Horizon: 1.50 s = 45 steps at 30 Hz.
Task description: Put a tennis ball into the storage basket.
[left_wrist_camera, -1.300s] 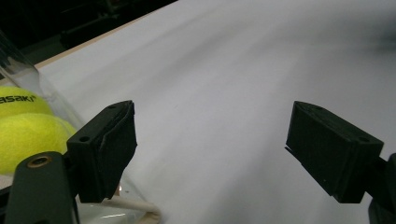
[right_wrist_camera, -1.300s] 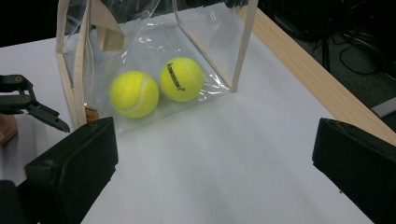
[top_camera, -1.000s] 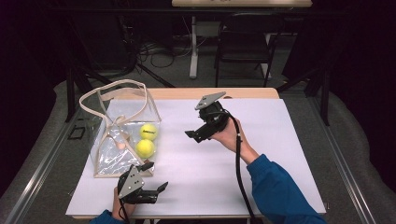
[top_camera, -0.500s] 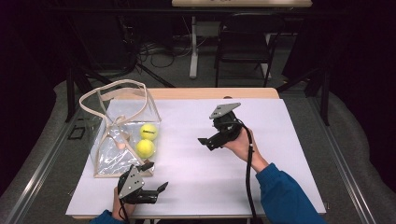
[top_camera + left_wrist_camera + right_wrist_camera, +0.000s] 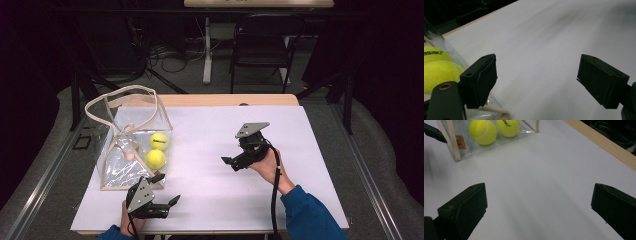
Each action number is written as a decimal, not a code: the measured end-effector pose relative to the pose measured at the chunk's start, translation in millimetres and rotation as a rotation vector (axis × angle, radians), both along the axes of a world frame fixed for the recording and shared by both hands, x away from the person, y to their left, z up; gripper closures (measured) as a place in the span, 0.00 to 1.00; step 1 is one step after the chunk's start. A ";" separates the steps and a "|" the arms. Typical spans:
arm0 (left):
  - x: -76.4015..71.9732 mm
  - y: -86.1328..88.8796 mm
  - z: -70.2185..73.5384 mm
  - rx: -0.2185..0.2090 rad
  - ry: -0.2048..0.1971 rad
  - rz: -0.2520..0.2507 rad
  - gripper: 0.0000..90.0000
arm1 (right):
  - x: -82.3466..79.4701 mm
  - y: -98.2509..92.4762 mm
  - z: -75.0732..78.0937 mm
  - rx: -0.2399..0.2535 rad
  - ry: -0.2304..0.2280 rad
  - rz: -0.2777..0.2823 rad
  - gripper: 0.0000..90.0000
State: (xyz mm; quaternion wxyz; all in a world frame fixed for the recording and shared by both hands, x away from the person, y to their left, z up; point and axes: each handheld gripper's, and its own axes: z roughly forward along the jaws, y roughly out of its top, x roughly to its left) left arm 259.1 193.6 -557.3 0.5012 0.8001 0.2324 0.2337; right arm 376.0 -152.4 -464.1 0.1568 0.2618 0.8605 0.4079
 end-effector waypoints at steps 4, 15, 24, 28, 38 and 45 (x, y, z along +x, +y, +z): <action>0.0 0.1 0.0 -0.001 0.001 0.002 0.18 | -4.8 -6.9 -4.1 0.008 -0.007 -0.019 0.00; -0.1 -0.2 0.0 0.001 0.000 0.002 0.18 | -21.1 -23.0 -19.1 0.016 -0.001 -0.038 0.00; -0.2 -0.1 0.0 0.001 -0.001 0.002 0.18 | -32.3 -29.3 -31.8 0.021 0.008 -0.039 0.00; -0.2 -0.1 0.0 0.001 -0.001 0.002 0.18 | -36.6 -34.7 -36.1 0.028 0.012 -0.042 0.00; -0.1 -0.4 -0.1 0.002 0.000 0.002 0.18 | -51.1 -47.9 -52.7 0.015 0.028 -0.054 0.00; -0.1 -0.3 -0.2 0.001 0.000 0.003 0.18 | -59.5 -55.0 -60.2 0.029 0.020 -0.059 0.00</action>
